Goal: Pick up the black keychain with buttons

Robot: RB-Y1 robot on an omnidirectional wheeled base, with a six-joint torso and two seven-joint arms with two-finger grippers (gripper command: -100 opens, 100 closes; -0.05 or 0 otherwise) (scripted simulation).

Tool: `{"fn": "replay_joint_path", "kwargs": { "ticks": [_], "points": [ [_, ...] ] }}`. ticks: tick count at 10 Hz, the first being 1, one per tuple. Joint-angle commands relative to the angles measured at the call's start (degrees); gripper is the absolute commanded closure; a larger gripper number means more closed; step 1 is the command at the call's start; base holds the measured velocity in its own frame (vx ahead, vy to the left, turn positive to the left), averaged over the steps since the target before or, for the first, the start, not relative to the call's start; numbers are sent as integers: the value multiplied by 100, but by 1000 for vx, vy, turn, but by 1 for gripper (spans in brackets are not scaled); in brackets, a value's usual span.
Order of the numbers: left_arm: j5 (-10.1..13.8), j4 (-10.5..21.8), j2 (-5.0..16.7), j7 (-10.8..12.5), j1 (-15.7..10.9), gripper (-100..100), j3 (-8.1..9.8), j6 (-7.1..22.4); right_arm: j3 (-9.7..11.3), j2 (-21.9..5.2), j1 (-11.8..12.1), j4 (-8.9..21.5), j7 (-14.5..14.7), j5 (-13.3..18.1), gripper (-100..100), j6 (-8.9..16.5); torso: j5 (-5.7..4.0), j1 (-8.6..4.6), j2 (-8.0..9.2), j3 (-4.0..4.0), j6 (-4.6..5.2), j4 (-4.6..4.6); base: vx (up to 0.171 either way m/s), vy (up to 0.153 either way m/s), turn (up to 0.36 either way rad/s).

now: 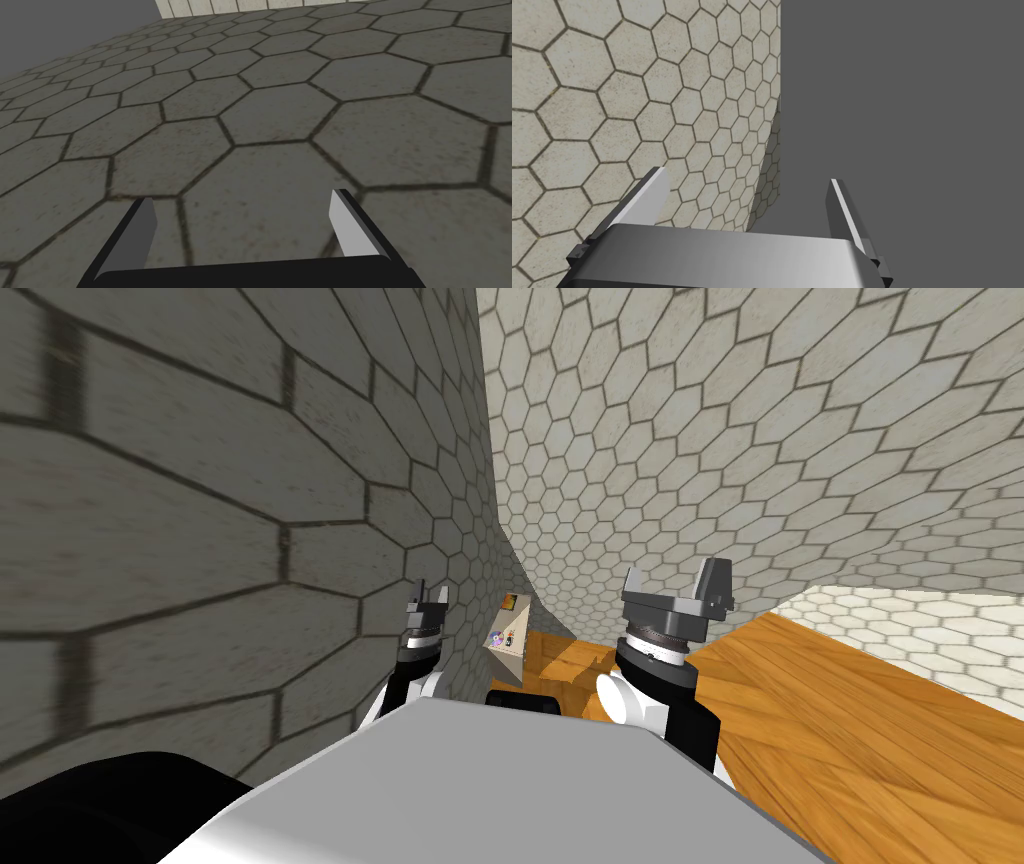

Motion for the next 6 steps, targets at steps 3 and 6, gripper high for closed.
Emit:
{"fn": "replay_joint_path", "kwargs": {
  "ticks": [3, 6],
  "points": [
    [253, 339, 336, -95, 12, -100, 269, 419, 1, 1, 0, 0, 0, 0, 0, 0, -7, -36, -3, -2, 0, -1, 9, -99, 43],
    [555, 754, 534, -186, 1, -100, 592, 938, 1, 1, 0, 0, 0, 0, 0, 0, -12, -57, -10, -6, 0, -2, 29, -148, 48]
  ]
}}
